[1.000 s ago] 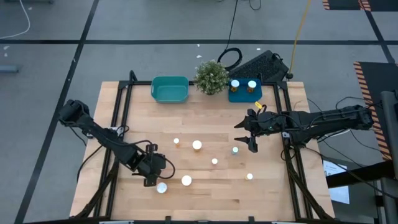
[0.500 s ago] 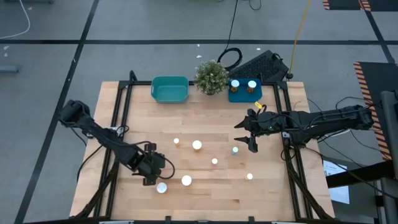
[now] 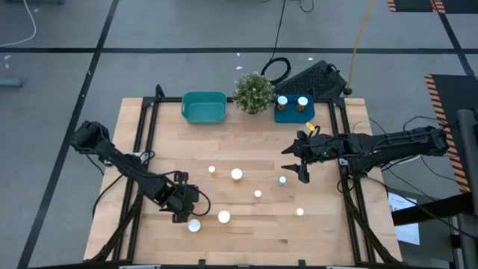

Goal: Pick and place medicine bottles into bin by pill shape (circle, oval)
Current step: Put the pink small pill bottle into the green bin

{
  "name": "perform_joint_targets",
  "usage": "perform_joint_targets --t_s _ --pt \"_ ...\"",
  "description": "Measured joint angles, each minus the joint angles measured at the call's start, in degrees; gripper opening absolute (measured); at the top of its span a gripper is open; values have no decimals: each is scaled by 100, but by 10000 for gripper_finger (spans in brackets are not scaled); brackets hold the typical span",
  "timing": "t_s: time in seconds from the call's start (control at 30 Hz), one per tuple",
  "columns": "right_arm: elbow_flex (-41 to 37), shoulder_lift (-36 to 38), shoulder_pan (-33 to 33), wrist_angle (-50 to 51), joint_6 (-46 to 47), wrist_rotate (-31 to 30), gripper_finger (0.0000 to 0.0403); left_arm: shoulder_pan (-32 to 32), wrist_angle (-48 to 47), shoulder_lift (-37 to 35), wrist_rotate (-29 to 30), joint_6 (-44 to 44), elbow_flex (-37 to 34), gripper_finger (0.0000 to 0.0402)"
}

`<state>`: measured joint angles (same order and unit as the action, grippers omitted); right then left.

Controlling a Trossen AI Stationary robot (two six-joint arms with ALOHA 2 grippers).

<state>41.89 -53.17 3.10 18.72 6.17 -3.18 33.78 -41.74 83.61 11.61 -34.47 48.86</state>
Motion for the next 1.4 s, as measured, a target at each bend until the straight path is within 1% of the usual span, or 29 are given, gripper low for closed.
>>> perform_joint_targets --t_s 0.13,0.3,0.43,0.6,0.73,0.9,1.03,1.2,1.4 --pt "0 0 1 0 -2 0 253 0 0 0 -23 -15 0 114" --pt "0 0 -1 0 0 0 253 0 0 -2 -48 -20 0 127" --pt "0 0 -1 0 -2 0 254 -8 -16 -4 -66 -8 16 130" --pt "0 0 0 0 -19 0 254 -109 -59 -4 -60 199 158 130" --pt "0 0 1 1 -68 0 254 -281 -324 -4 32 525 366 131" --pt "0 0 -1 2 -89 0 254 -681 -713 -4 89 1144 771 131" --pt "0 0 -1 9 -107 0 253 -1121 -1131 -4 157 1726 1179 131" --pt "-5 0 -1 44 -107 0 254 -1785 -1579 -4 200 2581 1755 131" --pt "-194 2 -1 -26 -93 2 254 -2716 -1683 -4 211 3754 2367 131"
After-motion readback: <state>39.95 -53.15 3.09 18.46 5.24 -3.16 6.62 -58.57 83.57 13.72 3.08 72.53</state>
